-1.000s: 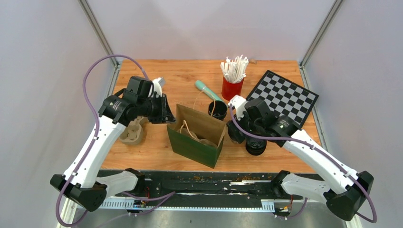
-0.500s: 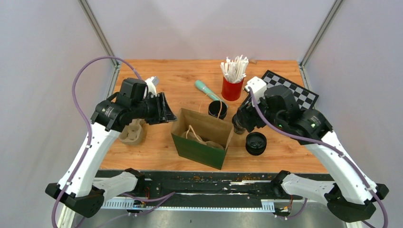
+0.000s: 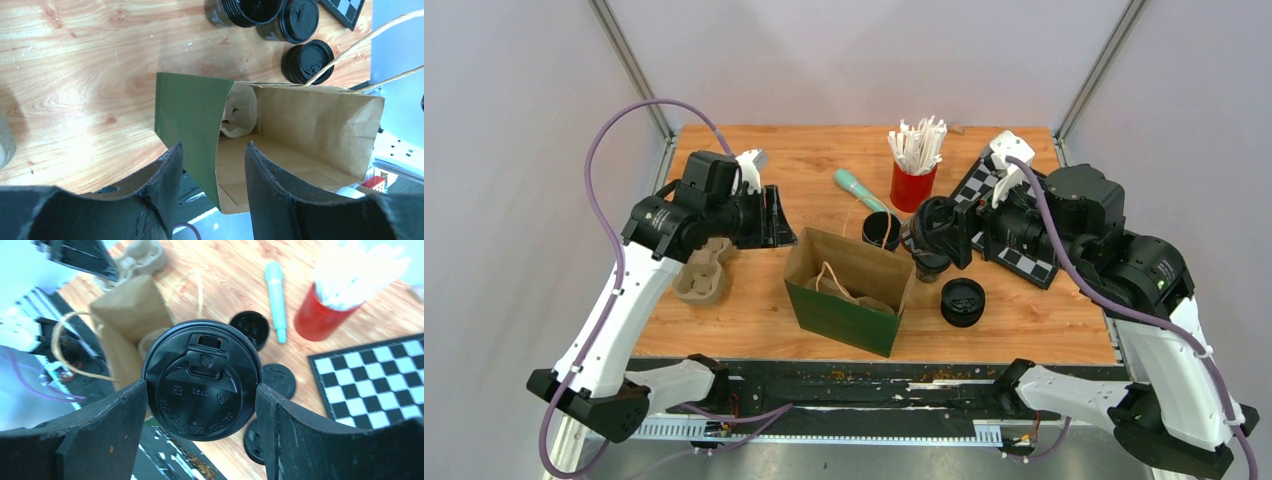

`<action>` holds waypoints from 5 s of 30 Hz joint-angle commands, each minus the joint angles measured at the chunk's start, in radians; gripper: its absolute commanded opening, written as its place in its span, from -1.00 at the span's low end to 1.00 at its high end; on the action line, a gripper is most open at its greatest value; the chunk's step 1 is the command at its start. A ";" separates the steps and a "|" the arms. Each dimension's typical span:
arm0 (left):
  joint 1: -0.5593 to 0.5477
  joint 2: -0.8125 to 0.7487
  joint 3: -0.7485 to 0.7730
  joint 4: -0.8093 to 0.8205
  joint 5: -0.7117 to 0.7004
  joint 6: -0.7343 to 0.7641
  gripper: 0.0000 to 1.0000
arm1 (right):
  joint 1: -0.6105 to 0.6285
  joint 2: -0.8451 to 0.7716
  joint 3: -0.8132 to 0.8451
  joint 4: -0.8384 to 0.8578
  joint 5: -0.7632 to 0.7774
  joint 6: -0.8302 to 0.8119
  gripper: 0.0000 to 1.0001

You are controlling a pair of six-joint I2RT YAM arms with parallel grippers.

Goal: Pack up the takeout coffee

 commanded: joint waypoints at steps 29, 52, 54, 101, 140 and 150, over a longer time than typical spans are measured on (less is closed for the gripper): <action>0.002 0.110 0.072 -0.030 0.080 0.149 0.04 | 0.438 0.133 -0.235 0.356 0.143 -0.177 0.28; 0.002 -0.103 -0.123 0.171 0.041 0.164 -0.75 | 0.646 0.246 -0.247 0.410 0.254 -0.261 0.29; 0.002 -0.136 -0.138 0.180 0.016 0.160 -0.80 | 0.646 0.282 -0.180 0.379 0.260 -0.278 0.29; 0.002 -0.210 -0.254 0.369 0.130 0.174 -1.00 | 0.674 0.232 -0.316 0.463 0.404 -0.348 0.29; 0.002 -0.323 -0.293 -0.001 0.011 0.195 0.24 | 0.668 0.232 -0.483 0.508 0.294 -0.446 0.32; 0.002 -0.325 -0.359 0.095 0.038 0.198 -0.06 | 0.673 0.250 -0.463 0.503 0.297 -0.445 0.32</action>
